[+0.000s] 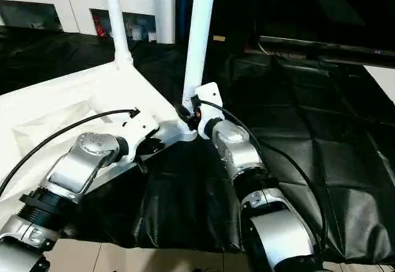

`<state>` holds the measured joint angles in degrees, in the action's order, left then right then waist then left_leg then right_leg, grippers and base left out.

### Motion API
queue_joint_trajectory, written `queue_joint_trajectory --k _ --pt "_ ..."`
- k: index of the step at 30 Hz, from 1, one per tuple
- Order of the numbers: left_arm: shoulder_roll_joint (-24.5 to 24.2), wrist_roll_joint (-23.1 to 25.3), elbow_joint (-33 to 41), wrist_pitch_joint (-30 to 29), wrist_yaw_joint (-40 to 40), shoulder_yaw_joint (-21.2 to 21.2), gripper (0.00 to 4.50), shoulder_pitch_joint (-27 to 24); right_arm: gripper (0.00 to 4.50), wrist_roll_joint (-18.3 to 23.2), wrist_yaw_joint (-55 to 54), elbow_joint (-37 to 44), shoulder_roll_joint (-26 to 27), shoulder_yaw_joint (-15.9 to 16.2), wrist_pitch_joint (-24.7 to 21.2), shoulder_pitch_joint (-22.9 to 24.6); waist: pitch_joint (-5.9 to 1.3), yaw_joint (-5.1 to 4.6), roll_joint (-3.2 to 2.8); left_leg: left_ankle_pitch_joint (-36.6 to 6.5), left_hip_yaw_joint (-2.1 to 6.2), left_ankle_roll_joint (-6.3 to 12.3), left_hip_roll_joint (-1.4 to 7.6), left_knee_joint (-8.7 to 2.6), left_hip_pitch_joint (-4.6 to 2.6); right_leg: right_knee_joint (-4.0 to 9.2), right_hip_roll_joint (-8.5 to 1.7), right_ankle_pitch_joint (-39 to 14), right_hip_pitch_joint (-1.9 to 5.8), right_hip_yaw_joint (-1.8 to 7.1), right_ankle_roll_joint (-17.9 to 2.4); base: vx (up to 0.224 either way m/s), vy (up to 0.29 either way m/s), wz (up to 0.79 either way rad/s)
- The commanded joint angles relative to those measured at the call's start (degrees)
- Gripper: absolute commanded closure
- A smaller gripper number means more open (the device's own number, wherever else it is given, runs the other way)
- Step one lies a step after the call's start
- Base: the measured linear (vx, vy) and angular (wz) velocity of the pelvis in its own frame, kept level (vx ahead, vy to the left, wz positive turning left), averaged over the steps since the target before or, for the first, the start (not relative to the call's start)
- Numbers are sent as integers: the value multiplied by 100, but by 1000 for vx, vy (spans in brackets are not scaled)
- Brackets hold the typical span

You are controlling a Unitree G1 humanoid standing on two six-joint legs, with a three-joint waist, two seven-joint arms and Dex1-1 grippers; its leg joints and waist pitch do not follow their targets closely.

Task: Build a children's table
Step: Insert table leg to table base

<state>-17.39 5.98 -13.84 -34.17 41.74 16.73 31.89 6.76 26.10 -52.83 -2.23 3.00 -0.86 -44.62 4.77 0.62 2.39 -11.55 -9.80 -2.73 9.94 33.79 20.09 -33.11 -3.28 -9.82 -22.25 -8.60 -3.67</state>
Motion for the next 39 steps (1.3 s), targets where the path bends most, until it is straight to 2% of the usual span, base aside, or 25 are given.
queue_joint_trajectory --k 1,2,5,8,9,12,15,18,19,24,30,31,32,35,36,39 --pt "9 -103 418 267 90 27 450 149 164 -27 375 -170 132 195 -173 151 -387 56 -87 -761 192 247 464 -398 30 342 -736 -1257 347 550 -1047 0 0 0" --pt "-1 -117 421 294 114 30 450 144 152 -10 426 -138 125 190 -155 146 -382 62 -108 -695 182 304 466 -392 23 343 -730 -1147 332 547 -1078 0 0 0" --pt "-55 -161 444 481 240 55 450 103 129 17 652 52 55 215 -105 161 -431 76 -110 -409 173 422 460 -363 49 273 -725 -703 357 547 -1178 0 0 0" --pt "-119 -185 464 575 362 93 450 61 112 14 833 234 -44 231 -138 185 -444 85 -121 -221 165 546 462 -343 55 228 -706 -319 340 543 -1273 0 0 0" --pt "-152 -208 475 628 433 110 450 34 88 -8 996 361 -121 272 -145 217 -440 104 -127 -212 161 602 471 -342 53 216 -712 -253 339 542 -1300 0 0 0" --pt "-187 -241 499 674 525 125 450 0 72 -4 1251 559 -217 328 -206 289 -428 150 -126 -292 149 605 469 -339 41 241 -712 -379 334 541 -1286 0 0 0" --pt "-281 -303 492 849 752 184 450 -72 72 -83 1994 1050 -567 595 -253 538 -422 210 -137 -369 149 571 471 -339 33 261 -697 -552 333 538 -1188 0 0 0" --pt "-315 -321 459 968 848 209 450 -115 72 -132 2268 1238 -745 689 -248 660 -421 226 -135 -392 148 540 482 -343 18 260 -698 -582 319 543 -1191 0 0 0" --pt "-343 -338 454 1065 935 234 450 -152 72 -148 2442 1355 -862 740 -260 738 -421 246 -125 -419 147 521 474 -337 23 274 -699 -647 335 543 -1149 0 0 0" --pt "-488 -511 533 1352 1393 317 450 -307 72 -84 3277 2030 -1396 991 -578 1106 -435 328 -116 -447 148 514 472 -334 12 283 -692 -787 343 540 -1052 0 0 0" --pt "-583 -584 608 1405 1640 333 450 -373 72 -47 3522 2213 -1613 996 -779 1265 -423 338 -113 -548 148 447 467 -336 12 324 -689 -1073 329 529 -999 0 0 0" --pt "-583 -584 607 1406 1641 332 450 -373 99 -46 3522 2215 -1614 995 -781 1266 -425 336 -109 -565 149 418 463 -333 11 328 -689 -1138 331 529 -976 0 0 0" --pt "-594 -592 610 1423 1665 328 450 -385 107 -20 3539 2263 -1622 985 -809 1305 -431 342 -138 -553 154 406 462 -329 13 323 -691 -1129 336 528 -976 0 0 0" --pt "-627 -610 594 1473 1715 326 450 -399 123 50 3643 2409 -1660 984 -939 1417 -450 356 -120 -426 153 448 462 -319 19 291 -680 -854 343 531 -984 0 0 0" --pt "-639 -616 596 1480 1725 329 450 -404 148 59 3670 2452 -1677 986 -972 1455 -448 356 -118 -416 155 460 466 -322 18 285 -681 -820 340 531 -997 0 0 0" --pt "-654 -618 613 1490 1771 319 450 -423 167 88 3760 2479 -1717 977 -1070 1538 -447 380 -123 -440 151 468 467 -321 11 291 -683 -868 338 524 -1001 0 0 0"
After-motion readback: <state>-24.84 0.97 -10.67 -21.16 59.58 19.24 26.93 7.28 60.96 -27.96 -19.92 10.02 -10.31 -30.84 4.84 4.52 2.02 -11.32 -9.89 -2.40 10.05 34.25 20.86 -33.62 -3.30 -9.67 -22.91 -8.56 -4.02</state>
